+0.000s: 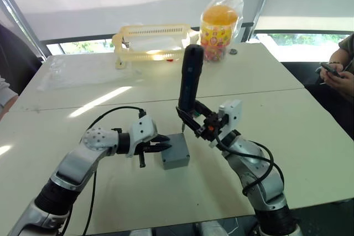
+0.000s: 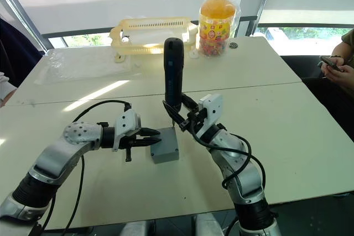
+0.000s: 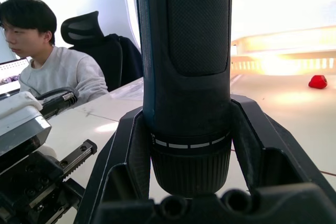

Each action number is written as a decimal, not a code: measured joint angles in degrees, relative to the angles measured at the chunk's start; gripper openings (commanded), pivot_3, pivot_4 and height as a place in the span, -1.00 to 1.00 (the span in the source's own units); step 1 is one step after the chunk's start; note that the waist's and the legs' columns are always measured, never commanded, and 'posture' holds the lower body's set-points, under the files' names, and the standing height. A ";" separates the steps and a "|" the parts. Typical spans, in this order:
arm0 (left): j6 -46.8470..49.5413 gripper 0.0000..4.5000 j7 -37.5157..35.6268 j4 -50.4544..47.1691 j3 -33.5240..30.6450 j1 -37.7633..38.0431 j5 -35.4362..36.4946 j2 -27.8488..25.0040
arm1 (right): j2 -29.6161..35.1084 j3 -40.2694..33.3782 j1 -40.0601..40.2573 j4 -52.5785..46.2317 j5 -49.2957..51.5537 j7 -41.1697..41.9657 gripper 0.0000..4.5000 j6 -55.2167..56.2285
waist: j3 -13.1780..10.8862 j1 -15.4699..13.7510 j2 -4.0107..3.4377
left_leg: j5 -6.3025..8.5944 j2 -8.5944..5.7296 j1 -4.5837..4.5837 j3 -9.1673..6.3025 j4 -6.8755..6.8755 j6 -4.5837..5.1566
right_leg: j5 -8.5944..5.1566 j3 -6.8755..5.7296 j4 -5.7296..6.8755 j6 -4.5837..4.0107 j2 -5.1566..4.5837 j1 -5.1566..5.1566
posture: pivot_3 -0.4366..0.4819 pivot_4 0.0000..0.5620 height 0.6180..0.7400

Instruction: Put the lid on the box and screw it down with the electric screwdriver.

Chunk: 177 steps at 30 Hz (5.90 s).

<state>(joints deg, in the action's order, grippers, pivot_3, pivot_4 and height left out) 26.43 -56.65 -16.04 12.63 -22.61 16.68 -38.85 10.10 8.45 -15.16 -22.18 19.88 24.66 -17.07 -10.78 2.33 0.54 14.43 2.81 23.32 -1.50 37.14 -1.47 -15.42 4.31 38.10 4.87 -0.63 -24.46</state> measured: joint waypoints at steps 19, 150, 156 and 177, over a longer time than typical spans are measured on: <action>-0.75 -0.58 0.00 0.22 0.06 0.02 -0.43 0.05 | -0.03 0.40 0.40 -0.20 0.00 0.03 -0.22 0.00 | 0.01 0.02 0.01 | 0.00 0.00 -0.01 0.00 0.00 0.00 | 0.00 0.00 0.00 0.00 0.00 0.01 | -0.05 -0.47 1.00; 15.40 -0.58 -7.07 -10.30 -5.48 -7.03 12.23 -5.67 | 51.13 -26.10 -15.48 19.29 60.86 -10.91 -0.22 -75.05 | -0.20 0.30 0.14 | 0.48 -0.06 0.14 -0.07 -1.07 0.82 | -0.60 -0.07 -0.98 -0.18 -0.02 -0.13 | -0.05 -0.47 1.00; 15.79 -0.58 -5.15 -11.32 -5.41 -2.79 12.57 -6.16 | 51.91 -17.50 -15.25 30.22 60.17 -14.11 -0.22 -75.05 | -0.28 0.25 0.11 | 0.48 -0.06 0.10 -0.02 -0.98 0.81 | -0.59 0.03 -0.92 -0.18 0.01 -0.18 | -0.05 -0.47 1.00; 15.48 -0.58 1.12 -4.72 -12.47 5.16 12.56 -7.61 | 52.36 -7.27 -22.54 25.68 35.94 -2.00 0.98 -63.26 | -0.33 0.23 0.10 | 0.40 -0.06 0.08 0.09 -0.87 0.69 | -0.52 0.10 -0.87 -0.15 -0.01 -0.17 | -0.05 -0.47 1.00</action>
<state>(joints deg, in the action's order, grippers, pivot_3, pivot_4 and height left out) 41.91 -55.54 -20.76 0.16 -17.45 29.24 -46.46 62.46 1.19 -37.69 3.50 55.82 22.66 -80.33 -11.11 2.56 0.64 14.83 2.75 23.40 -1.41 36.27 -0.78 -15.93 4.41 37.23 4.72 -0.64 -24.63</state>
